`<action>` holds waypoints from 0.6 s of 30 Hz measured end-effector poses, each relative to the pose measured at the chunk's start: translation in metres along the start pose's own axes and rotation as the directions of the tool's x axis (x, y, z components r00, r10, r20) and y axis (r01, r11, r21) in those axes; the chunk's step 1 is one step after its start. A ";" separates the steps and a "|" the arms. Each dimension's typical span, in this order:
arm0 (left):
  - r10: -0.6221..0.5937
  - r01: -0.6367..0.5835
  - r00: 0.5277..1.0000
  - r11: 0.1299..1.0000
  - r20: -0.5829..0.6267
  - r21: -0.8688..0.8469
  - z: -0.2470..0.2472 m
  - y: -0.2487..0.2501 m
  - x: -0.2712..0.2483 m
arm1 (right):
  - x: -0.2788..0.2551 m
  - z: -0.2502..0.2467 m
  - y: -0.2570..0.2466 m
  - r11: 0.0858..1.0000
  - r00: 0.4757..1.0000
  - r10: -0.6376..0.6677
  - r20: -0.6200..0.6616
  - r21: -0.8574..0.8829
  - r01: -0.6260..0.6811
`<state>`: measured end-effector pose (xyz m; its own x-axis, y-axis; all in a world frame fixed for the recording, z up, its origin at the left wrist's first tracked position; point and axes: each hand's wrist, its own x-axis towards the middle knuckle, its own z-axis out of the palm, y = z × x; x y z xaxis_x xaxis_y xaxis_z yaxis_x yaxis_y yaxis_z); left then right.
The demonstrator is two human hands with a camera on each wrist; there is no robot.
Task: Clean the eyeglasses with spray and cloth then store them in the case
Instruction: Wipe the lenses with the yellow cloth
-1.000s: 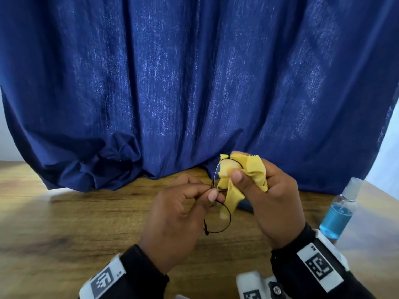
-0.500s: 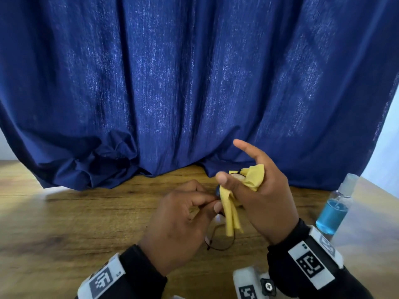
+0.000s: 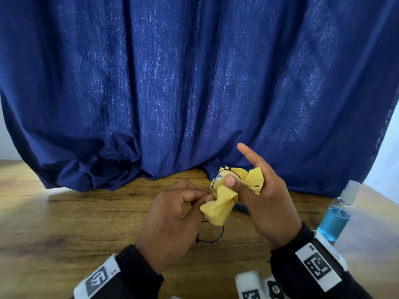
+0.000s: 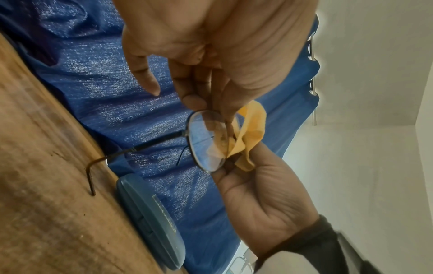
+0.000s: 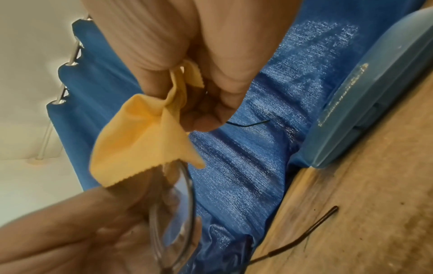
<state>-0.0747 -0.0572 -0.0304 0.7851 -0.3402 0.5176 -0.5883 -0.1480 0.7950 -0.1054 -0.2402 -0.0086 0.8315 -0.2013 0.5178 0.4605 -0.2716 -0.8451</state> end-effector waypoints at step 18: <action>0.005 -0.005 0.998 1.000 -0.057 -0.003 -0.004 0.000 0.001 | -0.007 0.003 -0.010 0.995 0.972 -0.044 0.230 0.095 0.022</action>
<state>-0.0727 -0.0540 -0.0286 0.7920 -0.2878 0.5384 -0.5915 -0.1434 0.7935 -0.1145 -0.2331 -0.0038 0.8598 0.0327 0.5096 0.5063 -0.1856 -0.8422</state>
